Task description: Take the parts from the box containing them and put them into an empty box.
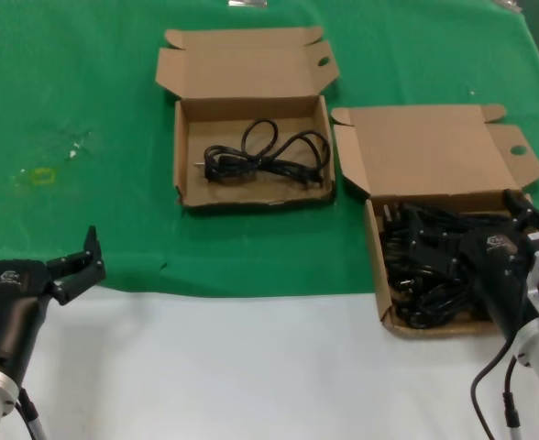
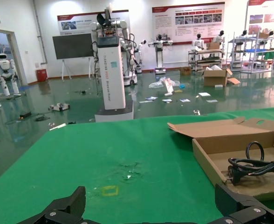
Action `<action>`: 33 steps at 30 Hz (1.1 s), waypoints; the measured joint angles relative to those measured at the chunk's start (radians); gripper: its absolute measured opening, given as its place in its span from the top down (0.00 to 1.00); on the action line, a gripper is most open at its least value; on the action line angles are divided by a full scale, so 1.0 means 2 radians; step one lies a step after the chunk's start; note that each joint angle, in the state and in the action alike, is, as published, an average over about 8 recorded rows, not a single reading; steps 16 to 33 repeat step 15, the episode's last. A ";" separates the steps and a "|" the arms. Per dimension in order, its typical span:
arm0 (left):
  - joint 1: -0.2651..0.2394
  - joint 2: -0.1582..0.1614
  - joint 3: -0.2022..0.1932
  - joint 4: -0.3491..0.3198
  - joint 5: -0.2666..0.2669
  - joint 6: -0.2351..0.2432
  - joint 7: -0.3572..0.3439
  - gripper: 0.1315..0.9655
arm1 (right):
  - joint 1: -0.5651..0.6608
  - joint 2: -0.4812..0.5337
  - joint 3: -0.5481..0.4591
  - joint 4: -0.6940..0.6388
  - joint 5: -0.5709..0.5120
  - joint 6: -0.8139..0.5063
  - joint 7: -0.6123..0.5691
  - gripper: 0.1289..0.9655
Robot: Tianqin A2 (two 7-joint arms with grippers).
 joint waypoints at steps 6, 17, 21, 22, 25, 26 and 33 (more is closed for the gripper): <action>0.000 0.000 0.000 0.000 0.000 0.000 0.000 0.00 | 0.000 0.000 0.000 0.000 0.000 0.000 0.000 0.00; 0.000 0.000 0.000 0.000 0.000 0.000 0.000 0.00 | 0.000 0.000 0.000 0.000 0.000 0.000 0.000 0.00; 0.000 0.000 0.000 0.000 0.000 0.000 0.000 0.00 | 0.000 0.000 0.000 0.000 0.000 0.000 0.000 0.00; 0.000 0.000 0.000 0.000 0.000 0.000 0.000 0.00 | 0.000 0.000 0.000 0.000 0.000 0.000 0.000 0.00; 0.000 0.000 0.000 0.000 0.000 0.000 0.000 0.00 | 0.000 0.000 0.000 0.000 0.000 0.000 0.000 0.00; 0.000 0.000 0.000 0.000 0.000 0.000 0.000 0.00 | 0.000 0.000 0.000 0.000 0.000 0.000 0.000 0.00; 0.000 0.000 0.000 0.000 0.000 0.000 0.000 0.00 | 0.000 0.000 0.000 0.000 0.000 0.000 0.000 0.00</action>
